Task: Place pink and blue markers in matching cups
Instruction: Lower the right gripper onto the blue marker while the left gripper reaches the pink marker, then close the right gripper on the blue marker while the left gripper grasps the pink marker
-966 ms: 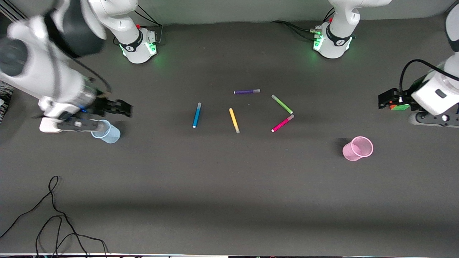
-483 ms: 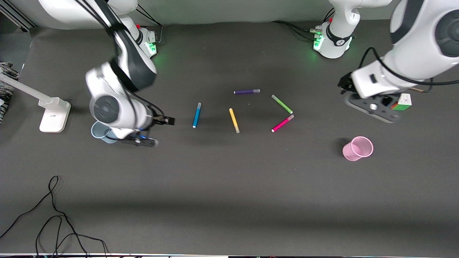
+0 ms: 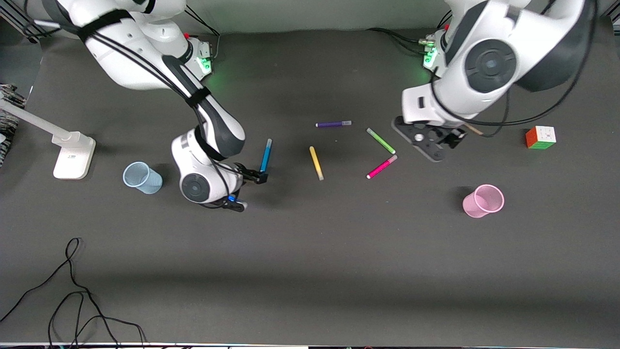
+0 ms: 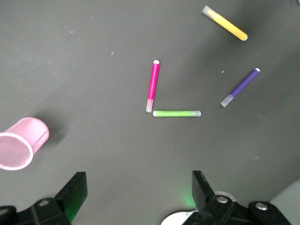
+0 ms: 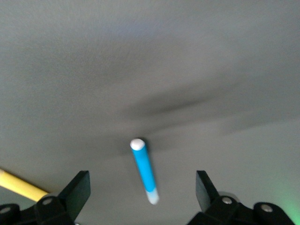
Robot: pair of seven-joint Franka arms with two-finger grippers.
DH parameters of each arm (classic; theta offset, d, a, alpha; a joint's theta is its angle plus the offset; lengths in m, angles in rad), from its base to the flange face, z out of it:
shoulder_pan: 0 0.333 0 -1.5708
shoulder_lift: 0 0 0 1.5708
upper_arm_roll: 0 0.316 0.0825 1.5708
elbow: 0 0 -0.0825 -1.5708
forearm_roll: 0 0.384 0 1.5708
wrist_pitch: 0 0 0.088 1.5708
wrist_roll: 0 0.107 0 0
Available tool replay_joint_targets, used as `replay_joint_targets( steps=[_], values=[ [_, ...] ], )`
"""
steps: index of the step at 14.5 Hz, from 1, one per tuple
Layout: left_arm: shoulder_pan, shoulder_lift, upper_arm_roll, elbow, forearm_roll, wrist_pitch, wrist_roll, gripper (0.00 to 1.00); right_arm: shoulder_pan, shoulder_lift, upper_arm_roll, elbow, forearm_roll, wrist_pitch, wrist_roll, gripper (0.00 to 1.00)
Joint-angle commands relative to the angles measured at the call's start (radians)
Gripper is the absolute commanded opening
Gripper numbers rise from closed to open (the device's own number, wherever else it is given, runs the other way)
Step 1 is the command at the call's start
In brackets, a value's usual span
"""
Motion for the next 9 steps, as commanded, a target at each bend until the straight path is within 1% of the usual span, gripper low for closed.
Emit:
replay_joint_targets(
  steps=[1, 4, 7, 9],
  values=[
    [-0.008, -0.037, 0.009, -0.125, -0.016, 0.123, 0.024, 0.99, 0.025, 0.017, 0.003, -0.019, 0.017, 0.062, 0.061, 1.0],
    [-0.018, -0.048, 0.01, -0.28, -0.011, 0.312, 0.026, 0.99, 0.027, 0.032, 0.003, -0.02, 0.017, 0.067, 0.061, 0.98],
    [-0.02, -0.042, 0.01, -0.463, 0.0, 0.56, 0.03, 0.99, 0.027, 0.026, 0.003, -0.066, 0.017, 0.084, 0.063, 0.95],
    [-0.021, -0.014, 0.01, -0.529, 0.001, 0.679, 0.033, 0.99, 0.027, 0.029, 0.003, -0.085, 0.017, 0.123, 0.061, 0.88]
  ],
)
